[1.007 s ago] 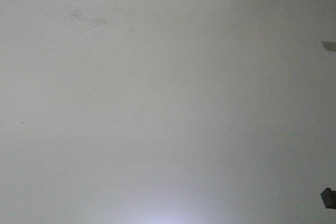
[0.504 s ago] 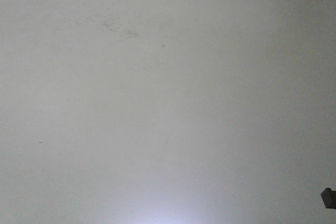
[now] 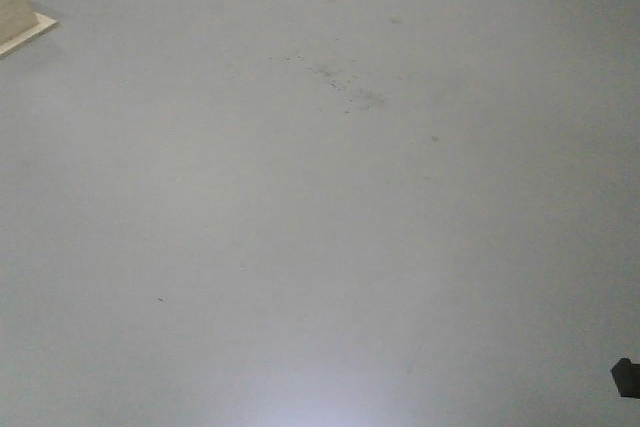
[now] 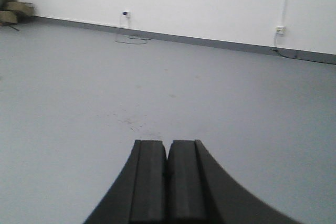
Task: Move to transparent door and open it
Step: 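Turn and drive toward the white-framed glass sliding door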
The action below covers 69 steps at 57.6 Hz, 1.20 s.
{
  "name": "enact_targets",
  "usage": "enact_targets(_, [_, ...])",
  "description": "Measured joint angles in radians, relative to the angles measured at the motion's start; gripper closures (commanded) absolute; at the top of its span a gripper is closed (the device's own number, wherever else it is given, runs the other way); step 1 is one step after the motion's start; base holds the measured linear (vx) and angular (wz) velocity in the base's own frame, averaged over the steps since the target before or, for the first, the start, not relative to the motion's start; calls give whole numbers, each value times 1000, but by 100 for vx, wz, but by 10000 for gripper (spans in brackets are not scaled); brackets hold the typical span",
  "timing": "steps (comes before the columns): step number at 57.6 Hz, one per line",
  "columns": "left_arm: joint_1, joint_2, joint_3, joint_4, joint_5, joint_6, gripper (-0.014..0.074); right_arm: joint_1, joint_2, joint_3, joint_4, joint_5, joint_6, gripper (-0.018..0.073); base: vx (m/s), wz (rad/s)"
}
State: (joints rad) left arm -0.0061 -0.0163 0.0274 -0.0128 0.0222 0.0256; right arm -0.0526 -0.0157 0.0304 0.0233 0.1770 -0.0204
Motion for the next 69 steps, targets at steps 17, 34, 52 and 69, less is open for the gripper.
enact_targets(17, [0,0,0,0,0,0,602,0,0,0,0,0,0,564,55,61])
enact_targets(34, [0,0,0,0,0,0,602,0,0,0,0,0,0,564,55,50])
enact_targets(52, [0,0,0,0,0,0,602,0,0,0,0,0,0,564,52,51])
enact_targets(69, [0,0,0,0,0,0,602,0,0,0,0,0,0,564,50,57])
